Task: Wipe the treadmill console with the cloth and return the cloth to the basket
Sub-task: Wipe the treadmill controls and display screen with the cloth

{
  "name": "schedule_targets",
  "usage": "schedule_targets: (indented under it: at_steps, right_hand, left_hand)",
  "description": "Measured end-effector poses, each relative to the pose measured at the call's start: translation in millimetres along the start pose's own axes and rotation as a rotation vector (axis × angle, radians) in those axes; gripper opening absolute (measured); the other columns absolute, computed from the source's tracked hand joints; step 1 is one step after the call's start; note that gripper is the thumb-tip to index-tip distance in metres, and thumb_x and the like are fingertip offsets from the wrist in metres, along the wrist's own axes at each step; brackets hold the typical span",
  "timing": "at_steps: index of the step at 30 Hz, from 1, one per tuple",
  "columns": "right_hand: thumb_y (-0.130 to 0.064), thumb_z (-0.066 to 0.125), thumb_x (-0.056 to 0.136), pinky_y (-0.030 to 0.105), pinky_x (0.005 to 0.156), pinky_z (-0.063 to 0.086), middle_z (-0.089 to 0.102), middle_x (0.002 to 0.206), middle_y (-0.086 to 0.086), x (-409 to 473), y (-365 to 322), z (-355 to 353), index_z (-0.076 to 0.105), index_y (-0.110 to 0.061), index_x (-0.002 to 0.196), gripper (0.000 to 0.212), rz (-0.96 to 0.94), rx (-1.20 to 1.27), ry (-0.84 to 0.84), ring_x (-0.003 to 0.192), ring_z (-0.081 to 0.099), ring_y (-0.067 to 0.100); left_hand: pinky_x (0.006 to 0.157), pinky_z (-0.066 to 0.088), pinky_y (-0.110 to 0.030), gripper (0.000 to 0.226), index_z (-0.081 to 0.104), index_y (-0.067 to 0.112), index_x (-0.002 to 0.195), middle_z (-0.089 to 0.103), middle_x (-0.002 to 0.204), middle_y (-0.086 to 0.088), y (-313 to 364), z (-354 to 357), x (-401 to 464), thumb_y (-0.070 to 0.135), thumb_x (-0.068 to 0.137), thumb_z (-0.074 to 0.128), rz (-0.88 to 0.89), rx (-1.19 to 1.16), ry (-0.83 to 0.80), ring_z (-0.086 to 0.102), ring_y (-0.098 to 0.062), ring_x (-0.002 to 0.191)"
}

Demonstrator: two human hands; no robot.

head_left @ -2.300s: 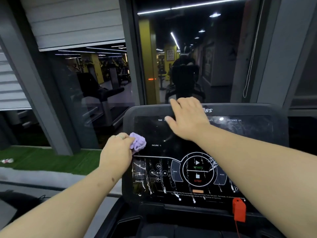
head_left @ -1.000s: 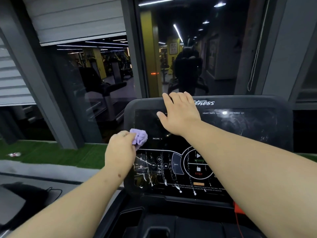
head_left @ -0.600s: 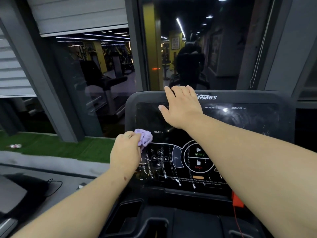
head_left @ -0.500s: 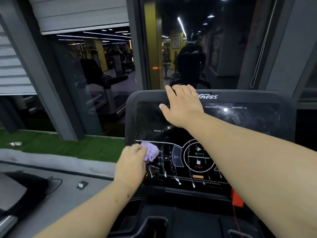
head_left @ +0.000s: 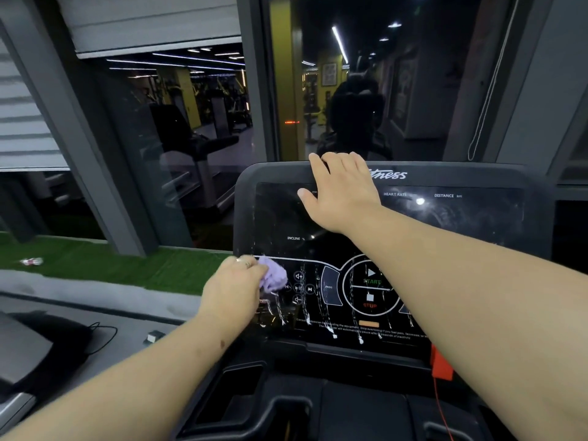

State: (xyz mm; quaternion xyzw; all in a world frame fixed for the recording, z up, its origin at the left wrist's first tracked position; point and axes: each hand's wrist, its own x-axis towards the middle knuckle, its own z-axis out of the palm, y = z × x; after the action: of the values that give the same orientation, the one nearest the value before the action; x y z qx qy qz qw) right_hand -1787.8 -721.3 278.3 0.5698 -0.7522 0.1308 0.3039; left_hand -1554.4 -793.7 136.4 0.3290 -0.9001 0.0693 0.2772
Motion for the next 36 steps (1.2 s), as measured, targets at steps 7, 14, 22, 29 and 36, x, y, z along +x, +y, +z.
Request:
schedule_targets:
  at_steps: [7,14,22,29,36]
  right_hand:
    - [-0.062,0.028,0.095,0.050,0.122,0.017,0.045,0.147,0.007,0,-1,0,0.031,-0.015,0.153,0.074,0.006,-0.010,-0.001,0.136,0.038,0.029]
    - [-0.062,0.027,0.095,0.050,0.121,0.017,0.045,0.147,0.008,-1,0,-3,0.031,-0.015,0.153,0.075,0.002,-0.024,-0.008,0.135,0.038,0.030]
    - [-0.063,0.027,0.094,0.050,0.120,0.021,0.047,0.144,0.008,0,-1,1,0.032,-0.015,0.152,0.075,0.008,-0.045,0.006,0.132,0.041,0.031]
    - [-0.063,0.026,0.094,0.050,0.120,0.019,0.045,0.146,0.008,0,0,4,0.031,-0.015,0.153,0.077,0.004,-0.052,0.011,0.134,0.040,0.031]
    - [-0.065,0.024,0.093,0.051,0.120,0.019,0.045,0.146,0.008,0,0,2,0.032,-0.015,0.153,0.078,0.006,-0.035,0.003,0.134,0.040,0.031]
  left_hand:
    - [0.054,0.052,-0.042,0.023,0.068,0.013,0.082,0.062,0.090,-0.004,16,4,-14,0.001,0.067,0.079,-0.033,-0.025,0.023,0.050,-0.027,0.074]
    - [0.057,0.051,-0.044,0.012,0.062,0.017,0.080,0.053,0.080,-0.001,-11,-15,30,0.012,0.077,0.073,-0.108,0.061,0.068,0.050,-0.026,0.071]
    - [0.044,0.046,-0.034,0.017,0.068,0.013,0.079,0.061,0.087,-0.003,-3,-27,23,0.000,0.071,0.076,0.016,0.118,0.074,0.053,-0.028,0.076]
    - [0.050,0.049,-0.042,0.019,0.063,0.011,0.079,0.062,0.088,-0.007,-2,-7,-2,-0.002,0.070,0.075,-0.046,0.040,0.114,0.049,-0.029,0.073]
    - [0.050,0.053,-0.041,0.017,0.068,0.013,0.077,0.065,0.087,-0.003,-11,-4,-6,-0.001,0.071,0.076,-0.066,0.026,0.058,0.053,-0.029,0.072]
